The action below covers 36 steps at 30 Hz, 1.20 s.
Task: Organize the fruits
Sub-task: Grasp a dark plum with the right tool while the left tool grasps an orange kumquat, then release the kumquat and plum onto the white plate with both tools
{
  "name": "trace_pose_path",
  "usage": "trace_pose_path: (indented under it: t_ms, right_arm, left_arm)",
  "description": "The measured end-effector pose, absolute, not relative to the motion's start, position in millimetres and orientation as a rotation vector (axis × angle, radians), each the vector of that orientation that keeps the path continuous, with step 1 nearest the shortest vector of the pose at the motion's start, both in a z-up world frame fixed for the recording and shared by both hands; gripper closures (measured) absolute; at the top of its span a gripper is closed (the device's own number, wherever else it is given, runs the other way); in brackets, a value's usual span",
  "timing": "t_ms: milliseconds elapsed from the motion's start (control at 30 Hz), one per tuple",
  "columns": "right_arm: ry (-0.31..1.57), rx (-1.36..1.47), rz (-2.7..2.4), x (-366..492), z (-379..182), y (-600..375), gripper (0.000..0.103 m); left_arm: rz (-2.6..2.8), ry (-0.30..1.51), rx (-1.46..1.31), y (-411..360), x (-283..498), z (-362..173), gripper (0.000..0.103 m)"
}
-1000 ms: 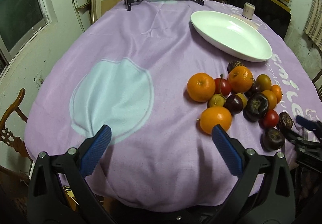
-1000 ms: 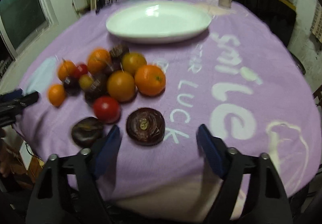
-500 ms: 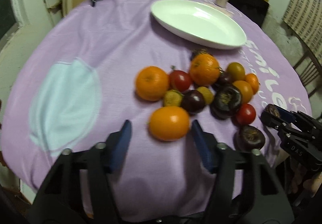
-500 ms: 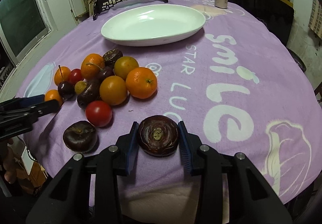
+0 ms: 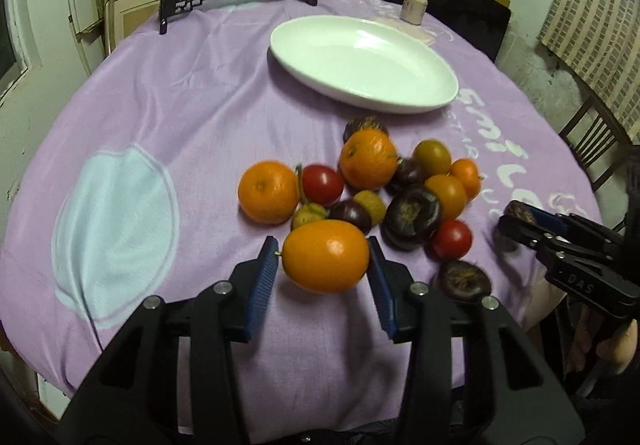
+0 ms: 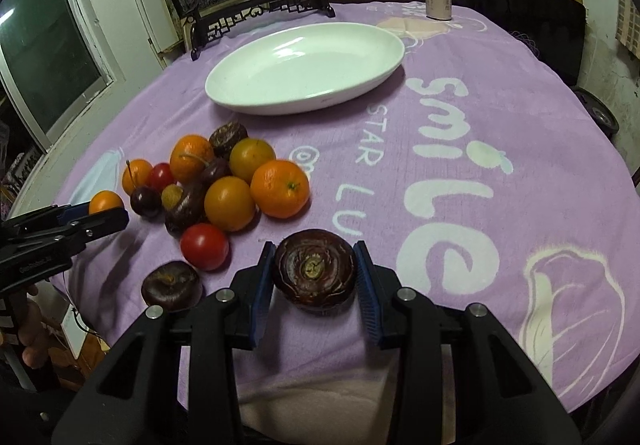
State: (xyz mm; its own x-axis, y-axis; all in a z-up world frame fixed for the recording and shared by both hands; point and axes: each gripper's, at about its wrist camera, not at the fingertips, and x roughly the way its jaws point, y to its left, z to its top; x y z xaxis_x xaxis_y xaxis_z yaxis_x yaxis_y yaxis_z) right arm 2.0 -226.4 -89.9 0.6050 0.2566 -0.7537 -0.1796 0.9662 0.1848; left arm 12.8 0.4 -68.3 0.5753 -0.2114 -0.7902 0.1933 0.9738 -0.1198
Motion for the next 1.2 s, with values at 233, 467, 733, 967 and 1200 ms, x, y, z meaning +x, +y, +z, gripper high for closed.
trace_pose_path:
  t_ms: [233, 467, 733, 967, 1200]
  right_arm:
    - [0.844, 0.02, 0.309, 52, -54, -220, 0.064]
    - [0.861, -0.044, 0.331, 203, -27, -202, 0.064]
    - [1.056, 0.058, 0.289, 326, -66, -209, 0.064]
    - [1.034, 0.025, 0.267, 312, -43, -216, 0.048]
    - [0.94, 0.004, 0.426, 164, -21, -218, 0.038]
  left_arm:
    - [-0.26, 0.91, -0.004, -5, 81, -31, 0.058]
    - [-0.235, 0.943, -0.001, -37, 233, -12, 0.058]
    - [-0.233, 1.056, -0.047, -59, 331, -50, 0.058]
    - [-0.255, 0.987, -0.056, -43, 310, -25, 0.034]
    - [-0.196, 0.811, 0.024, 7, 174, 4, 0.013]
